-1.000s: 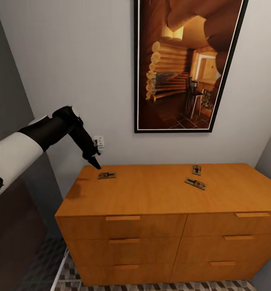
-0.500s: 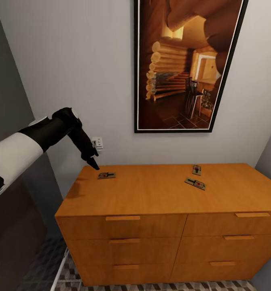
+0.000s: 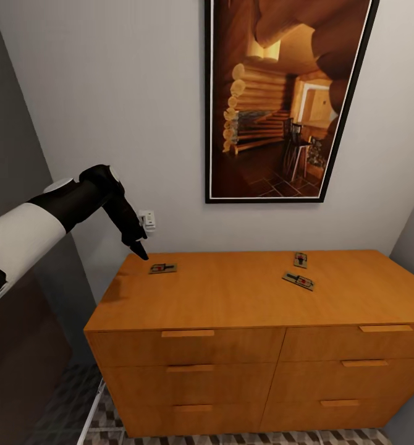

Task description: Take the four mousetraps from the cabinet in the bathroom and place them on the bathroom floor. Make sure all four end up on the same floor surface, and ensure that at least two of them are either under or directly next to the same bathroom sink.

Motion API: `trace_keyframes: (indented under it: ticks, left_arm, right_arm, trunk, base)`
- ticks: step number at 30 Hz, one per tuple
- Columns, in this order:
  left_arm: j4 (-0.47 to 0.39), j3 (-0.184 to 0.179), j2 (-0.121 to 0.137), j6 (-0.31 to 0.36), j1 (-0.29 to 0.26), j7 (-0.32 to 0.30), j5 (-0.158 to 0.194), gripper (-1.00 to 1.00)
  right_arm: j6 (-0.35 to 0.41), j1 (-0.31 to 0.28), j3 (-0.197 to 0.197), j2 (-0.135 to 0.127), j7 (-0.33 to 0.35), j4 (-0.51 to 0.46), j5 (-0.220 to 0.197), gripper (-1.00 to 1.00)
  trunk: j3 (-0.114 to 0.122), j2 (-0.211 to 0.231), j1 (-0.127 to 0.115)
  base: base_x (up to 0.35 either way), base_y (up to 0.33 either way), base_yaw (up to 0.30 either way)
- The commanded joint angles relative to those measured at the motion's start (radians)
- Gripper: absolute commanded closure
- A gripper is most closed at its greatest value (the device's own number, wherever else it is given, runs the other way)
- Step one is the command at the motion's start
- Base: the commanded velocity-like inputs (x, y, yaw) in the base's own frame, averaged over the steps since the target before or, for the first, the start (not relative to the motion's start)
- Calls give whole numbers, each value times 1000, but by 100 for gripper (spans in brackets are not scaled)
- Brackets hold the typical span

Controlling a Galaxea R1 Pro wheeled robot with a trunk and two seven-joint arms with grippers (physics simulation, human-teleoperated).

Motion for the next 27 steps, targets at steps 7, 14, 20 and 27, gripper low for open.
trace_keyframes:
  ticks: [7, 14, 20, 27]
  left_arm:
    - [-3, -3, -1, 11, -1, -6, -6, -100]
    - [-3, -3, 0, 11, -1, -6, -6, -100]
    - [-4, -1, -1, 11, -1, -6, -6, -100]
    - [-4, -1, -1, 11, -1, -6, -6, -100]
  right_arm:
    - [-3, -1, -3, 0, -4, 1, 8, 100]
    - [-3, -1, -2, 0, -5, 1, 8, 100]
    - [-3, -1, -2, 0, -5, 2, 8, 100]
    - [-3, -1, -2, 0, -5, 2, 8, 100]
  trunk:
    - [-1, -1, 0]
    - [-1, -1, 0]
    - [-5, -1, 0]
    - [-13, -1, 0]
  base:
    - [0, 0, 0]
    - [0, 0, 0]
    - [14, 0, 0]
    - [35, 0, 0]
